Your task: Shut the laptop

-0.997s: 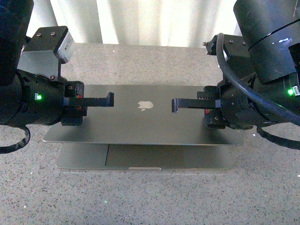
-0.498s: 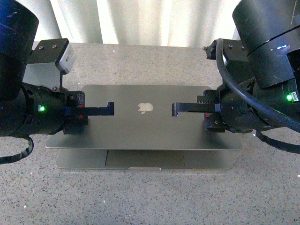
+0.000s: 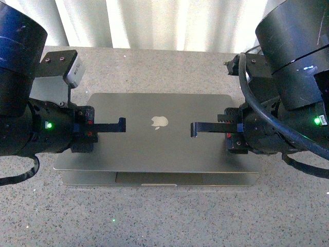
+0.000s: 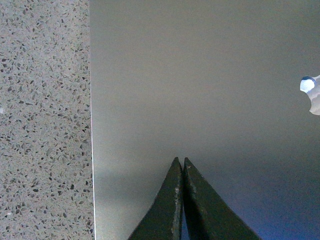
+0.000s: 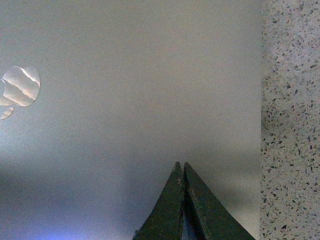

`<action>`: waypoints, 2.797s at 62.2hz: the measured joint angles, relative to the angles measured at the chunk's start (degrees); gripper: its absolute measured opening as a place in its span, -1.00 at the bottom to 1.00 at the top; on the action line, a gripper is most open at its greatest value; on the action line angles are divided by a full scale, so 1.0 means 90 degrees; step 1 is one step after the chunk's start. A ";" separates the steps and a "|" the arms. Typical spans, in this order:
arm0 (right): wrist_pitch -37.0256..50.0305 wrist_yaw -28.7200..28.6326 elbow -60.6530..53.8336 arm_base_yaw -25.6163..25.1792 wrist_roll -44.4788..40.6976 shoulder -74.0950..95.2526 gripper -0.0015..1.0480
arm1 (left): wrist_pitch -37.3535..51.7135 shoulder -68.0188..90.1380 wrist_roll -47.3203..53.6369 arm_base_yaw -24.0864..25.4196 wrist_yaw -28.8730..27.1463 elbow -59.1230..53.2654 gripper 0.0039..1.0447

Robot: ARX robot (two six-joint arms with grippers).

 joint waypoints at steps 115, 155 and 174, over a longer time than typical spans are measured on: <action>0.0452 0.1406 -0.0168 -0.0440 -0.1916 -0.1955 -0.06 | 0.0947 -0.1936 -0.0323 0.0758 -0.0435 -0.0651 -0.14; 0.5826 0.0522 -0.4138 -0.1809 -0.2222 -0.4150 -0.98 | 0.4143 -0.4437 0.1452 0.1574 -0.0197 -0.3577 -0.94; 0.4568 -0.0034 -0.4753 -0.2322 -0.2220 -0.6018 -0.98 | 0.2790 -0.6280 0.1472 0.2086 0.0308 -0.4075 -0.94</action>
